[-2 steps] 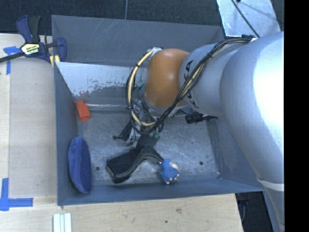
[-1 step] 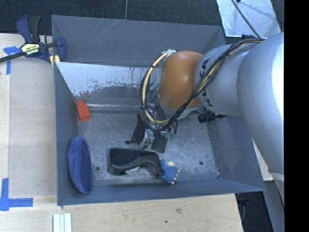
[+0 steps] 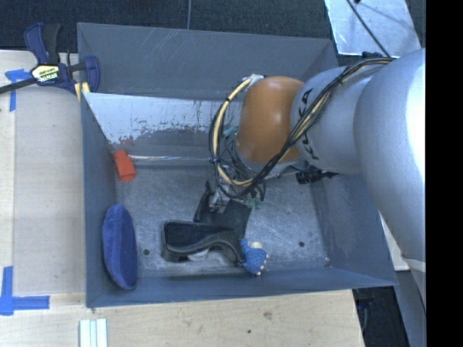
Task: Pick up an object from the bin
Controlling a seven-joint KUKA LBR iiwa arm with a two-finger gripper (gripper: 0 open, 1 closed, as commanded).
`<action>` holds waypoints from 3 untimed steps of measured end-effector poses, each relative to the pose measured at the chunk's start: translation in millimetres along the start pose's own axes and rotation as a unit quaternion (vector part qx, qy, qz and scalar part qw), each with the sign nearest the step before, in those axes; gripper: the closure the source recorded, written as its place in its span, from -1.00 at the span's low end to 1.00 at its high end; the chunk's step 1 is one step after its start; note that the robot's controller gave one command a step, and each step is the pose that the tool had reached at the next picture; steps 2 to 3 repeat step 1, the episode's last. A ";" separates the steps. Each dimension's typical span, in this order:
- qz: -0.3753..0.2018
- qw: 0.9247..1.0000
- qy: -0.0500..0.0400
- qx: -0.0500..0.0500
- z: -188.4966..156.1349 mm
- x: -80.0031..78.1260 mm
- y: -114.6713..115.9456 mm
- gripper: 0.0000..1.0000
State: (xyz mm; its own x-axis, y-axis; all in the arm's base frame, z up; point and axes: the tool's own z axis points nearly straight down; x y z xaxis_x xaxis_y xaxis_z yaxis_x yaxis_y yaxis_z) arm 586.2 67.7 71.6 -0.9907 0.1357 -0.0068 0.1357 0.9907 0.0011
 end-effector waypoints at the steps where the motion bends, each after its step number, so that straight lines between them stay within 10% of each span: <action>1: -0.014 1.000 -0.003 -0.001 -227.1 -15.3 1.9 1.00; 3: -0.014 1.000 -0.003 -0.001 -227.1 -15.3 1.9 1.00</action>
Offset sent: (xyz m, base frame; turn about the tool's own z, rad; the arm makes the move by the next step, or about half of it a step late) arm 0.0114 0.0003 0.2214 -0.0291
